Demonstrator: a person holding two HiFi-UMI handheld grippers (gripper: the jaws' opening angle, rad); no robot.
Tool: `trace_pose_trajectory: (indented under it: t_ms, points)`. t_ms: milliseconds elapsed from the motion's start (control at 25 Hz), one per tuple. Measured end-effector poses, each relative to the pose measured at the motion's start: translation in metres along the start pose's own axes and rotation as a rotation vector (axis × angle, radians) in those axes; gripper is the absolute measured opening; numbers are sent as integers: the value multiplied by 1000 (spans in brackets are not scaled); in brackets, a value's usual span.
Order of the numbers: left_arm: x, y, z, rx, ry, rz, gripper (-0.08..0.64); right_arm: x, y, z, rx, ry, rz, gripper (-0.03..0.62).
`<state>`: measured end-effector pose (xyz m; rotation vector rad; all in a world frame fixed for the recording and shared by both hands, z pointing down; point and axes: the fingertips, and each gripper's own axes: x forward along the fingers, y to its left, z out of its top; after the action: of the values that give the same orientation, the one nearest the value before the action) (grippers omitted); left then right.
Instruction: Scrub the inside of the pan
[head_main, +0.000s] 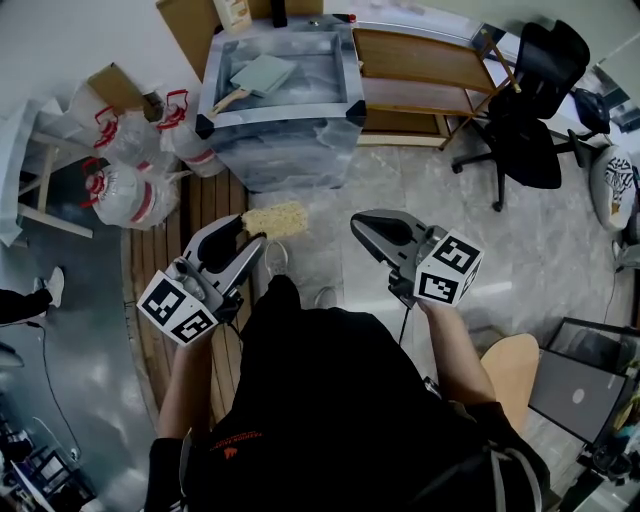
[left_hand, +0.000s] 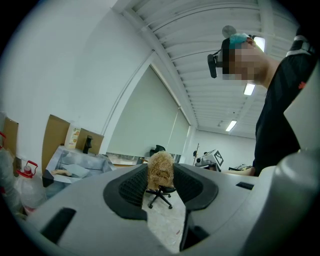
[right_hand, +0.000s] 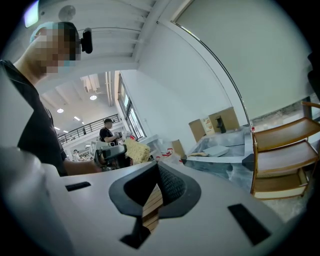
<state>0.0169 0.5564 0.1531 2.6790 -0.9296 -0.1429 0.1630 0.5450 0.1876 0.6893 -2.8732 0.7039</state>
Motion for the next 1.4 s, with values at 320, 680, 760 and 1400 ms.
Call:
trace_pose_trajectory:
  t_ms: [320,680,760,1400]
  points:
    - [18,61,0,-23,4,-19,164,49,-41,8,18,18,-26,5]
    - [46,196,29,-52,35,-47,164,149,-113,49,65,11,-92,5]
    - [51,224,35,-61,43,-47,164,170,-127,58,78,18,-102,5]
    - [81,383,57,-110,101,-62,163,288,-201,98,179,67,-155,5]
